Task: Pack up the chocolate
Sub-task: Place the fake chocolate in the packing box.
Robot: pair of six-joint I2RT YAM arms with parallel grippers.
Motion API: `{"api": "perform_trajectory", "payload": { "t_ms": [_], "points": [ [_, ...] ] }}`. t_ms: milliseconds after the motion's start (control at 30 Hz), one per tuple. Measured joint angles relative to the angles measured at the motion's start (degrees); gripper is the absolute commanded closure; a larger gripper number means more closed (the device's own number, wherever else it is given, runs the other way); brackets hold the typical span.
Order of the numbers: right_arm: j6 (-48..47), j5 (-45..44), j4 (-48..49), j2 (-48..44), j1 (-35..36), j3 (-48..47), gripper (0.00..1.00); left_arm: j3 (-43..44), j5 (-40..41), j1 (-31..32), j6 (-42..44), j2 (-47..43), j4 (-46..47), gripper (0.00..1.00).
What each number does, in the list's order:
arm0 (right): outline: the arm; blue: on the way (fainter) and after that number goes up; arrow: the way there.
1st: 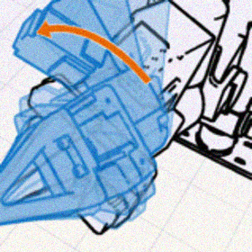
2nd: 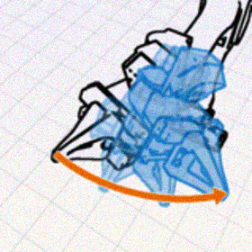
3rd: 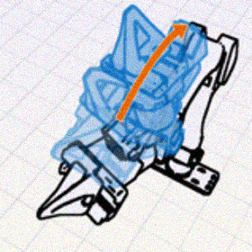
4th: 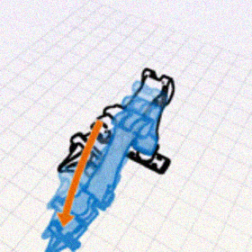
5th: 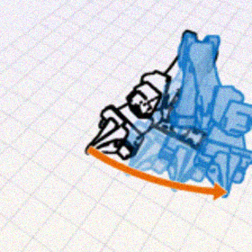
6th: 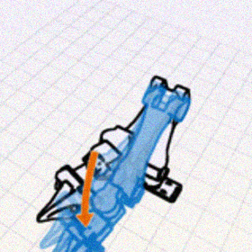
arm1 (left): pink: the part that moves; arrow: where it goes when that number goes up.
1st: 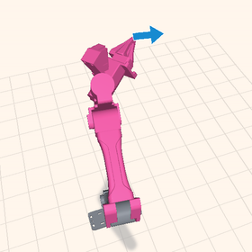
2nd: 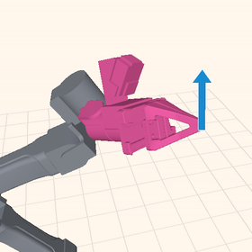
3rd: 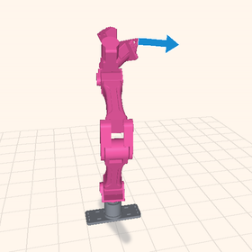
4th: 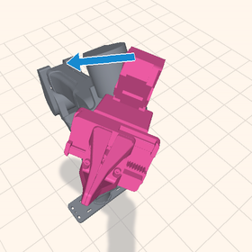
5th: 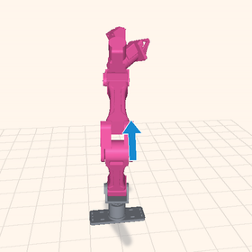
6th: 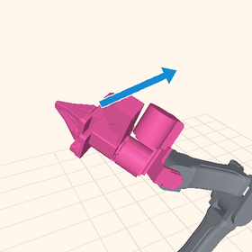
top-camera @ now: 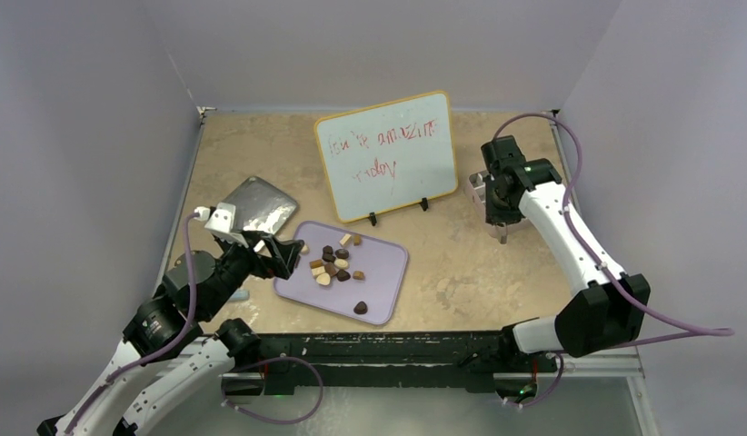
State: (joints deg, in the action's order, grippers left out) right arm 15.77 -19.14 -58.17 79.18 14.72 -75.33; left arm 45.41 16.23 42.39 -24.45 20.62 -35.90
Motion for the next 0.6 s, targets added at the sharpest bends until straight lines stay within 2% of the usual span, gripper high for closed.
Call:
{"api": "perform_trajectory", "payload": {
  "t_ms": [233, 433, 600],
  "points": [
    [0.0, 1.25, 2.67, 0.24, -0.17, 3.13, 0.68, 0.0, 0.09, 0.0, 0.0, 0.26, 0.02, 0.0],
    [0.13, 1.01, 4.17, 0.59, -0.17, 4.68, 0.6, 0.0, 0.57, 0.02, -0.02, 0.72, 0.02, 0.0],
    [0.04, 0.63, 5.01, 0.55, -0.17, 5.97, 0.59, 0.0, 0.87, 0.0, 0.0, 2.4, 0.0, 0.0]
  ]
}}
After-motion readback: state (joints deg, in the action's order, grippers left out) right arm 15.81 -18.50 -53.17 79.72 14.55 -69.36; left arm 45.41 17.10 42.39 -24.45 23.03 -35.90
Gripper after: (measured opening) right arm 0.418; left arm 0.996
